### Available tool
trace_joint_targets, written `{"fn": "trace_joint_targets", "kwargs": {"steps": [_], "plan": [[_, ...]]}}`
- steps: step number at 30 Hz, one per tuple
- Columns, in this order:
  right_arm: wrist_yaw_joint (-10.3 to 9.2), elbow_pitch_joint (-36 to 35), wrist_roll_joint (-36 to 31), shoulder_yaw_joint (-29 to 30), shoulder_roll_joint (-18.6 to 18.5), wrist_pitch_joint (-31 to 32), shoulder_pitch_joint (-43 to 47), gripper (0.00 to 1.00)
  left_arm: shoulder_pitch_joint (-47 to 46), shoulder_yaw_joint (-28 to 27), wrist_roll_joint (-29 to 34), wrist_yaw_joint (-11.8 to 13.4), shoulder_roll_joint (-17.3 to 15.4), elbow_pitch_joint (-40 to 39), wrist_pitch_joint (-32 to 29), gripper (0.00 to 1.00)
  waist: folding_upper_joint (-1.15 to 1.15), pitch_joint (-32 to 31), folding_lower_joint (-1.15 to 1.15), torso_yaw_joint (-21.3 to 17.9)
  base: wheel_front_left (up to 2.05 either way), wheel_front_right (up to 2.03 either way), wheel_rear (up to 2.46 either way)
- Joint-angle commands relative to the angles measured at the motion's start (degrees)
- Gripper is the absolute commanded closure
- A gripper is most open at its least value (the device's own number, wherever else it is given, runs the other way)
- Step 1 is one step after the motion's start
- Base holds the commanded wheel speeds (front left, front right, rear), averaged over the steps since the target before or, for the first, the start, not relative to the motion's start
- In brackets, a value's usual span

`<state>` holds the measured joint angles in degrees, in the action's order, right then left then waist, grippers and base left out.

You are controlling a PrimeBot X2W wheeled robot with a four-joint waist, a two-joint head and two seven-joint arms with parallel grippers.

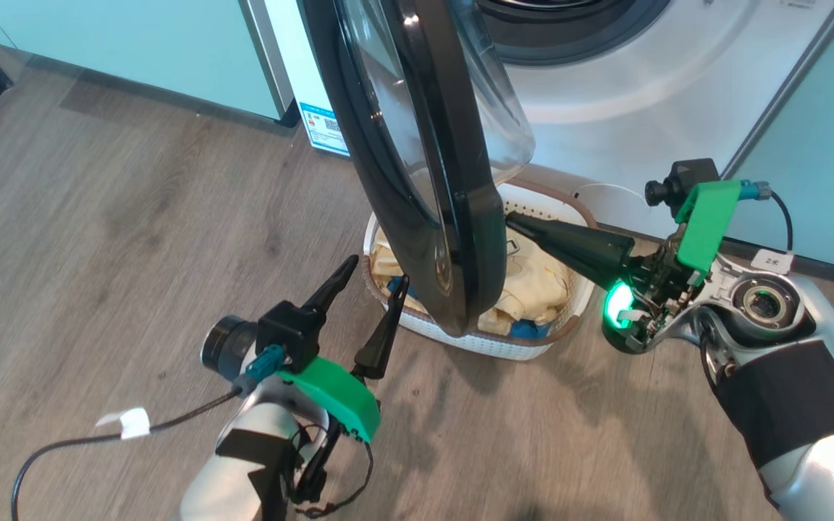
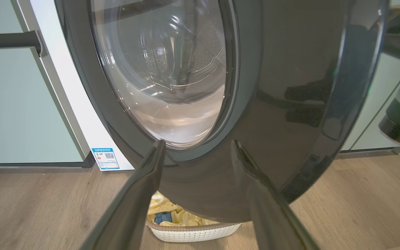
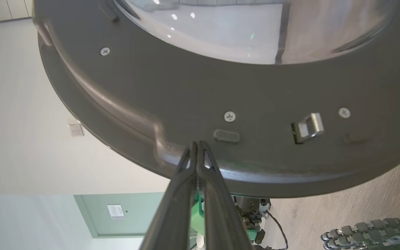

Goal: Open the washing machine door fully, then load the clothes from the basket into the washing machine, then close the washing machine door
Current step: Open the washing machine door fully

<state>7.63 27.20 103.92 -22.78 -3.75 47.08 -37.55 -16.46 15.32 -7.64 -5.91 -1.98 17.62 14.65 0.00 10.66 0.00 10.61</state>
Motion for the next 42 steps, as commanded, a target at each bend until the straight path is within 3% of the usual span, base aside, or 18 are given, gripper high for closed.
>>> {"fn": "trace_joint_targets", "kwargs": {"steps": [1, 9, 16, 17, 18, 19, 20, 21, 30, 42], "plan": [[-0.14, -1.78, 0.49, -0.35, 0.84, -0.58, -0.06, 1.00, -1.01, -1.88, 0.05, -0.21, -0.89, -1.55, 0.35, 0.00, 0.00, -0.05, 0.00, 0.01, 0.00, 0.00, 0.00], [-0.14, -2.18, 2.18, 0.48, -0.12, -5.15, 0.64, 1.00, -0.69, -2.39, 0.08, -0.31, -0.89, -1.52, 0.35, 0.00, 0.00, -0.31, 0.00, -0.30, 0.00, 0.00, 0.00], [-0.14, -5.28, 2.30, 4.86, -1.54, -13.36, 1.61, 1.00, -0.75, -3.40, 0.25, -0.32, -0.89, -1.55, 0.35, 0.00, 0.00, -0.03, 0.00, -1.05, 0.00, 0.00, 0.00], [-0.14, -5.87, 1.60, 5.53, -1.96, -15.01, 1.86, 0.92, -0.76, -3.60, 0.28, -0.32, -0.89, -1.53, 0.35, 0.00, 0.00, -0.02, 0.00, -1.16, 0.00, 0.00, 0.00], [-0.14, -6.55, 1.28, 6.20, -2.19, -16.27, 2.25, 0.66, -0.79, -3.79, 0.30, -0.32, -0.89, -1.51, 0.35, 0.00, 0.00, -0.01, 0.00, -1.26, 0.00, 0.00, 0.00], [-0.14, -7.20, 0.90, 6.94, -2.49, -17.62, 2.70, 0.49, -0.81, -4.02, 0.33, -0.32, -0.89, -1.50, 0.35, 0.00, 0.00, -0.04, 0.00, -1.39, 0.00, 0.00, 0.00], [-0.14, -7.83, -0.22, 7.54, -3.07, -19.30, 3.11, 0.07, -0.80, -4.24, 0.33, -0.32, -0.89, -1.47, 0.35, 0.00, 0.00, -0.07, 0.00, -1.52, 0.00, 0.00, 0.00], [-0.14, -8.52, -1.27, 7.94, -3.51, -20.68, 3.58, 0.00, -0.78, -4.48, 0.33, -0.32, -0.90, -1.46, 0.35, 0.00, 0.00, -0.07, 0.00, -1.69, 0.00, 0.00, 0.00], [-0.14, -14.46, -12.70, 12.01, -6.62, -35.44, 9.12, 0.00, 0.10, -6.42, 0.73, -0.33, -1.51, -1.29, 0.35, 0.00, 0.00, -0.89, 0.00, -3.94, 0.00, 0.00, 0.00], [-0.14, -14.58, -45.01, 14.82, -13.23, -59.13, 21.05, 0.00, 1.97, -9.03, 0.92, -0.14, -2.73, -1.54, 0.35, 0.00, 0.00, -2.73, 0.00, -7.12, 0.00, 0.00, 0.00]]}}
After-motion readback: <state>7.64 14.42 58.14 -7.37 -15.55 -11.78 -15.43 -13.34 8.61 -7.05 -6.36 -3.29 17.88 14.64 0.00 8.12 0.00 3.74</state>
